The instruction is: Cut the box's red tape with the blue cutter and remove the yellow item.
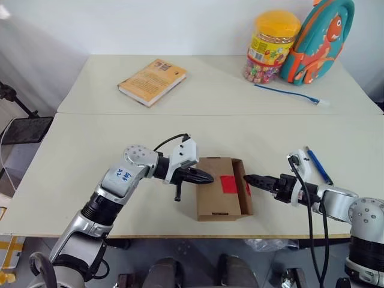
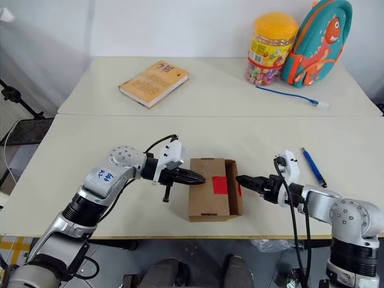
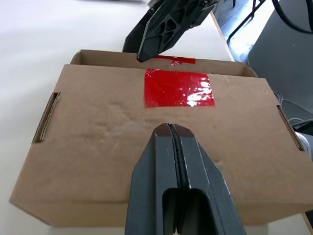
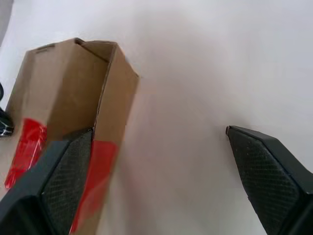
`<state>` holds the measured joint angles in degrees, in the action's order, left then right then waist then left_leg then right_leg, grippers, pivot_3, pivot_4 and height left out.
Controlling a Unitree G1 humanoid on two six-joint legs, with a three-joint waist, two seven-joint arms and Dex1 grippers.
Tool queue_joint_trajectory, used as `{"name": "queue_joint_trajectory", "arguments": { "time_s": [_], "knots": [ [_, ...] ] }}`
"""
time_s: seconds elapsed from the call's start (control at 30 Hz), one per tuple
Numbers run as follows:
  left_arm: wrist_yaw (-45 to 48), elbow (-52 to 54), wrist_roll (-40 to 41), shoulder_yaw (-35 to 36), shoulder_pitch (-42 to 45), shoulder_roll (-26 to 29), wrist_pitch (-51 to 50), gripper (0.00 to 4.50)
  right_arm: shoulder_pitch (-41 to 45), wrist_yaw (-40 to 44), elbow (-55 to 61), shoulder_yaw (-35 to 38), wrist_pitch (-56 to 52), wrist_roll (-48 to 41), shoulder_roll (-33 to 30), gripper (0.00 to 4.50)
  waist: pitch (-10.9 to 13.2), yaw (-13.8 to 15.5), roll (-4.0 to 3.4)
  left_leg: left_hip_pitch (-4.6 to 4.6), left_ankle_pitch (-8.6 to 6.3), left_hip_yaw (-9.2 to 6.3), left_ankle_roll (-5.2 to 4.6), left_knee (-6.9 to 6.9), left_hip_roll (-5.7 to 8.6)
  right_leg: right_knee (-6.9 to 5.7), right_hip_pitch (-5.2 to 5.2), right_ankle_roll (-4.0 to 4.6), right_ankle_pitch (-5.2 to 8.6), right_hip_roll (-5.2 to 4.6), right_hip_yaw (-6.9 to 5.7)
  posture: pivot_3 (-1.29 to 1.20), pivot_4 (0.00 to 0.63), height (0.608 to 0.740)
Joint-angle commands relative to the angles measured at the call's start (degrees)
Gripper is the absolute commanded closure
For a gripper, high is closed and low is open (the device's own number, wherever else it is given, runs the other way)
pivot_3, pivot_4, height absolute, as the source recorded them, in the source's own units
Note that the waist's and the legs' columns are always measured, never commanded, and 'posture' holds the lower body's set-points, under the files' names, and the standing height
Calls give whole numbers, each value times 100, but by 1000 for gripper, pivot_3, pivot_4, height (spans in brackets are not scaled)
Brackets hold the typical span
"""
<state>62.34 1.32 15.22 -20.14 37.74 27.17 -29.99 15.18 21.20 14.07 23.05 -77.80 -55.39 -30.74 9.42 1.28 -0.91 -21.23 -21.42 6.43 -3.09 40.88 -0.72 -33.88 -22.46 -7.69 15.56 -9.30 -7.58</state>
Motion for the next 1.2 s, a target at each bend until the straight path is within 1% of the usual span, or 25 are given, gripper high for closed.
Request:
{"name": "queue_joint_trajectory", "arguments": {
  "time_s": [0.03, 0.1, 0.27, 0.3, 0.33, 0.43, 0.5, 0.57, 0.67, 0.77, 0.83, 0.9, 0.97, 1.03, 1.1, 1.2],
  "knots": [
    [-69, -267, -362, -366, -219, 100, -254, 4500, -31, -183, 85, -108, -13, 212, -143, 21, 0, 1, 0, 1, 0, -1, 0, 1, 0, 0, 0, 0, 0, 3, -1, 0, 150, 740],
    [-83, -268, -372, -378, -217, 111, -246, 4500, -44, -147, 200, -345, 95, 387, -305, 21, 0, 1, 0, 0, 0, 1, 0, 1, 1, 1, 1, 0, 0, 3, -1, 0, 150, 740],
    [-254, -350, -530, -465, -69, 5, -132, 4500, 79, -2, 879, -1338, 623, 1046, -981, 21, 0, 14, 0, 1, 0, 0, -1, 1, 3, 8, 0, 0, 0, -3, -1, 0, 150, 740],
    [-297, -362, -552, -476, -44, -33, -136, 4500, 107, 38, 1034, -1571, 757, 1236, -1169, 21, 0, 18, 0, 0, 0, 0, -1, 1, 7, 13, -1, 0, 0, -4, -2, 0, 150, 740],
    [-331, -373, -594, -509, -19, -63, -135, 4500, 112, 133, 1241, -2045, 1024, 1662, -1583, 21, 0, 20, 0, -1, 0, 1, -1, 1, 10, 14, -2, 0, 0, -5, -3, 0, 150, 740],
    [-338, -351, -682, -592, -25, -76, -131, 4500, 58, 321, 1492, -2971, 1749, 2619, -2322, 21, 1, 24, 0, -6, 1, 0, -3, 0, 23, 16, -7, -1, 0, -15, -4, 0, 150, 740],
    [-325, -327, -697, -620, -47, -63, -136, 4500, 9, 422, 1485, -3260, 2098, 2974, -2485, 21, -4, 21, 11, -4, 0, 1, -3, -1, 23, 25, -2, -2, -1, -13, -10, 0, 150, 740],
    [-333, -304, -681, -612, -69, -70, -157, 4500, -108, 453, 1439, -3440, 2307, 3197, -2423, 21, -11, 22, 24, -2, 1, 1, -2, -1, 20, 27, 1, -3, -1, -10, -19, 0, 150, 740],
    [-339, -260, -674, -605, -86, -72, -183, 4500, -380, 514, 1400, -3372, 2436, 3250, -2166, 21, -28, 18, 52, 2, 1, 0, 0, 0, 11, 33, 8, -3, -1, -12, -19, 0, 150, 740],
    [-361, -228, -647, -570, -92, -79, -235, 4500, -526, 572, 1399, -2573, 2000, 2635, -1611, 21, -36, 15, 66, 4, -2, -8, 8, 1, -4, 37, 12, -3, -1, -22, -12, 0, 150, 740],
    [-347, -236, -645, -562, -100, -64, -209, 4500, -459, 1021, 962, -1645, 1475, 1870, -1448, 21, -31, 12, 58, 3, -3, -16, 11, 0, -10, 37, 12, -1, 0, -23, -2, 0, 150, 740],
    [-331, -238, -642, -558, -98, -55, -195, 4500, -344, 1338, 602, -1089, 974, 1286, -1390, 21, -19, 21, 33, -3, -2, -21, 9, 1, -11, 38, 10, 0, 0, -26, 1, 0, 150, 740],
    [-293, -262, -649, -566, -86, -42, -149, 4500, -172, 1678, 156, -963, 647, 973, -1459, 21, -18, 14, 31, -3, -2, -24, 8, 0, -9, 37, 9, 1, 1, -28, 0, 0, 150, 740],
    [-276, -286, -657, -569, -69, -45, -129, 4500, 39, 1779, -166, -920, 376, 783, -1395, 21, -18, 9, 30, -4, -2, -27, 7, -3, -10, 37, 9, 5, 2, -29, -1, 0, 150, 740],
    [-267, -313, -666, -571, -41, -62, -90, 4500, 363, 1772, -405, -944, 83, 579, -1168, 21, -18, 3, 28, -4, -2, -28, 7, -4, -10, 37, 8, 10, 5, -31, -2, 0, 150, 740],
    [-329, -373, -674, -517, -1, -109, -35, 4500, 709, 1929, -653, -1484, 67, 766, -1117, 21, -15, 5, 18, -5, -2, -27, 7, -4, -10, 36, 5, 10, 5, -32, -1, 0, 150, 740]
  ]
}}
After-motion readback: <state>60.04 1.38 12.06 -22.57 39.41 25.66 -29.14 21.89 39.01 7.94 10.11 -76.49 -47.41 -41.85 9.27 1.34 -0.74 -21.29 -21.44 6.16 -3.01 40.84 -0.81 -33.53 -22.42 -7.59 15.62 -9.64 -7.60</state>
